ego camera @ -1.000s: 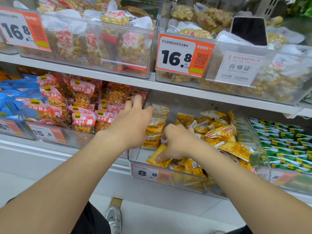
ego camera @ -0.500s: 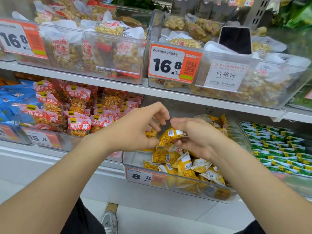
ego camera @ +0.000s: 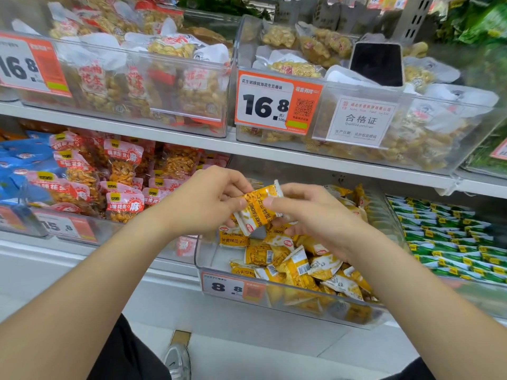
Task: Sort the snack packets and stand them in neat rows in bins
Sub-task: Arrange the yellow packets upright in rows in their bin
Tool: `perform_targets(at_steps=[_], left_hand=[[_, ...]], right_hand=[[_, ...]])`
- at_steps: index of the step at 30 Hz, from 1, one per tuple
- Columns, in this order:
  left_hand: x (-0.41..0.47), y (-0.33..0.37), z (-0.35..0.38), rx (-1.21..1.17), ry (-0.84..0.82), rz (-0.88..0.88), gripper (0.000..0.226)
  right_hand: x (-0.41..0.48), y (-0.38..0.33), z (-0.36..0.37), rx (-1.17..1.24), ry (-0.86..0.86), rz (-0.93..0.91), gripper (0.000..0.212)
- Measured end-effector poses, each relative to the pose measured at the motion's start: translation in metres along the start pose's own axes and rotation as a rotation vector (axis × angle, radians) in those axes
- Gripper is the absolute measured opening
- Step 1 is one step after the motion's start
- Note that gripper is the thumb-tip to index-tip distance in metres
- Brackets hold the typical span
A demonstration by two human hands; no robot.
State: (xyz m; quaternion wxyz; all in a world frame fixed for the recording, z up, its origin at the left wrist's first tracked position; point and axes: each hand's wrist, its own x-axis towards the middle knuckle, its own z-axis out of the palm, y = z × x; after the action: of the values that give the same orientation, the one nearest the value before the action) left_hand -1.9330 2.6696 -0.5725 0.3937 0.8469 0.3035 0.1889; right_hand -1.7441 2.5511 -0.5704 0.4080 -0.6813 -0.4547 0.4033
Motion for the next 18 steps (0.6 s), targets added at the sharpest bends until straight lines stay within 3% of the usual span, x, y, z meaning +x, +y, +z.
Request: perform_targets(at_steps=[4,6,9,10,14,18], left_hand=[[-0.002,0.002,-0.001,-0.041,0.002,-0.048,0.011],[-0.002,0.003,-0.003,-0.085,0.048,-0.068,0.008],[-0.004,0.006,-0.006,-0.181,0.039,-0.103,0.024],[-0.005,0.008,-0.006,-0.209,0.026,-0.117,0.025],[-0.005,0.009,-0.006,0.017,0.037,-0.051,0.018],[-0.003,0.003,-0.006,0.322,0.12,0.02,0.018]], right_hand=[[0.003,0.005,0.001,-0.087,-0.045,-0.064,0.025],[0.007,0.006,0.004,0.092,-0.043,-0.007,0.026],[0.014,0.007,0.009,0.495,-0.003,0.058,0.035],[0.015,0.007,0.011,0.506,0.0,0.047,0.038],[0.012,0.008,0.012,-0.141,-0.035,-0.202,0.038],[0.021,0.018,0.022,-0.465,-0.001,-0.296,0.016]])
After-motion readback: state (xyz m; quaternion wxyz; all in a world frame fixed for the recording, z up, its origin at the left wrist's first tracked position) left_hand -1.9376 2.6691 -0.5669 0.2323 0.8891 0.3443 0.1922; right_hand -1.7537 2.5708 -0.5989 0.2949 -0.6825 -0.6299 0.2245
